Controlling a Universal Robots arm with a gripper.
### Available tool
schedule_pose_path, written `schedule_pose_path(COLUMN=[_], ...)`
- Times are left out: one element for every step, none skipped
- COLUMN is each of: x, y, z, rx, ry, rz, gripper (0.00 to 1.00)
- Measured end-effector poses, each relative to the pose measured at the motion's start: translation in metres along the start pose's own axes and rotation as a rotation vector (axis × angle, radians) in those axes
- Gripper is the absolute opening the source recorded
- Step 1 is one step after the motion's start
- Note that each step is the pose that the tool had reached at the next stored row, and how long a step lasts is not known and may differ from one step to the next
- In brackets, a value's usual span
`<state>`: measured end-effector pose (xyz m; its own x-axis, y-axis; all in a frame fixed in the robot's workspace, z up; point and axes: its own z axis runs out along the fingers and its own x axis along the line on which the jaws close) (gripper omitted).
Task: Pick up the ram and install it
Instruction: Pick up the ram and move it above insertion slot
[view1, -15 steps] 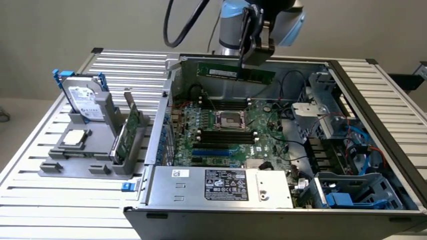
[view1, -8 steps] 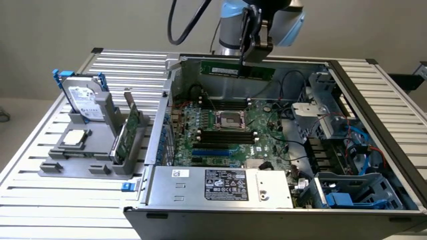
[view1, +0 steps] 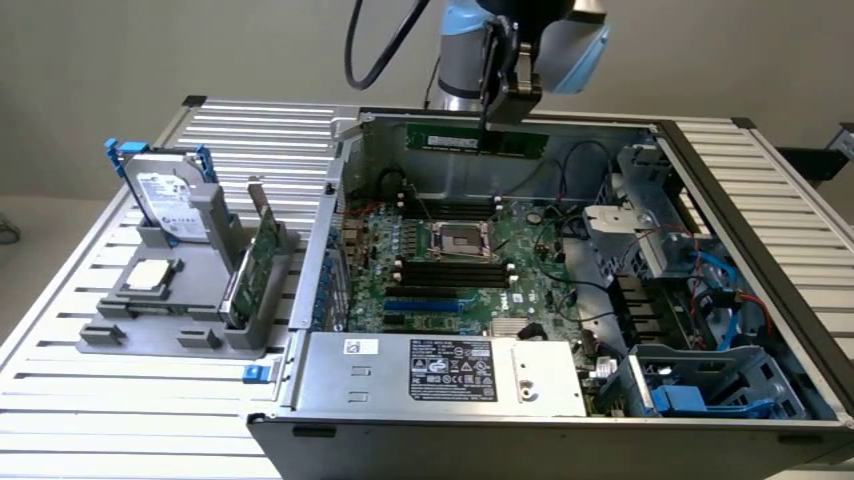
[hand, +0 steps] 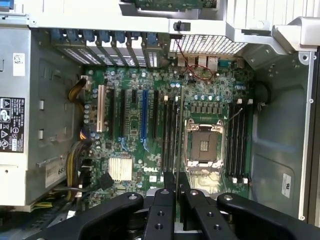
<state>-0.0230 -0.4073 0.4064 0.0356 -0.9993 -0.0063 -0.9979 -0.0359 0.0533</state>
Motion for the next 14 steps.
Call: schedule_pose_path(x=[-0.002,-0.005,-0.007,-0.01,-0.012,-0.014,-0.016,-0.018,-0.02,-0.022,-0.024,-0.025,-0.026,-0.026], y=[-0.0001,-0.0004,-0.0005,-0.0007,-0.0009,-0.001,-0.0012,-0.0014,-0.0015,-0.0017,-0.0018,-0.002,-0.0021,-0.0021], z=[0.0016,0.0034,0.005,0.0068,0.0087,0.0104,0.0121,0.0138,0.0154,0.017,0.0187,0.0203,0.022,0.0228], rx=[0.0014,0.0027,0.004,0.0053,0.0067,0.0078,0.009,0.0102,0.0114,0.0125,0.0134,0.0139,0.0141,0.0141], ry=[0.0014,0.0026,0.0039,0.0049,0.0061,0.0071,0.0081,0.0094,0.0108,0.0126,0.0146,0.0167,0.0179,0.0178], rz=[-0.002,-0.003,-0.005,-0.006,-0.008,-0.009,-0.01,-0.01,-0.011,-0.012,-0.014,-0.016,-0.018,-0.018], gripper=[0.14,0.14,0.14,0.14,0.14,0.14,0.14,0.14,0.14,0.14,0.14,0.14,0.14,0.14])
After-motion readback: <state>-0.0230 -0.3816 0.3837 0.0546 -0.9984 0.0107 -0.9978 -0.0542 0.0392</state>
